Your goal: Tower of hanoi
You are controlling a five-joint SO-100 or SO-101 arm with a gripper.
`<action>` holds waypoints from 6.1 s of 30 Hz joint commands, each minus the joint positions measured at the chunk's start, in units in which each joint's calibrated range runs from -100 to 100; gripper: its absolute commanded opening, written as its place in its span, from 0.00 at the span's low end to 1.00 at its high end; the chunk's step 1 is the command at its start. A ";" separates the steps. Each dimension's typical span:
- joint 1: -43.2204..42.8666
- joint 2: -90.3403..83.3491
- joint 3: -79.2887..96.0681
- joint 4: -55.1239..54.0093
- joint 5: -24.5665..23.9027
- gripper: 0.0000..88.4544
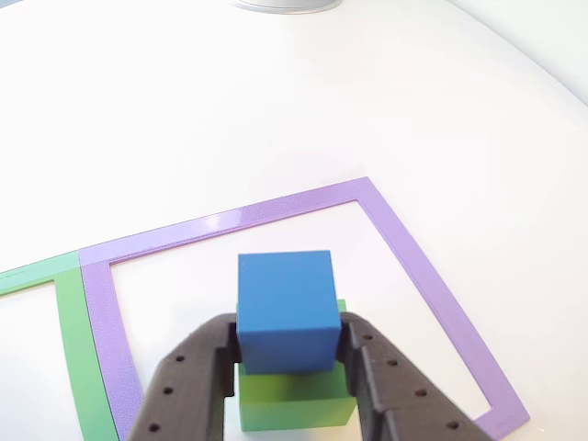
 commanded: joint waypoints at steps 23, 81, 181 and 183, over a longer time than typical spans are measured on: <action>-8.93 -58.70 -6.91 72.05 0.54 0.00; -34.05 -63.22 -1.45 72.29 0.54 0.00; -5.67 -65.48 -54.91 134.40 0.54 0.00; -4.71 -65.40 -57.72 136.42 0.54 0.00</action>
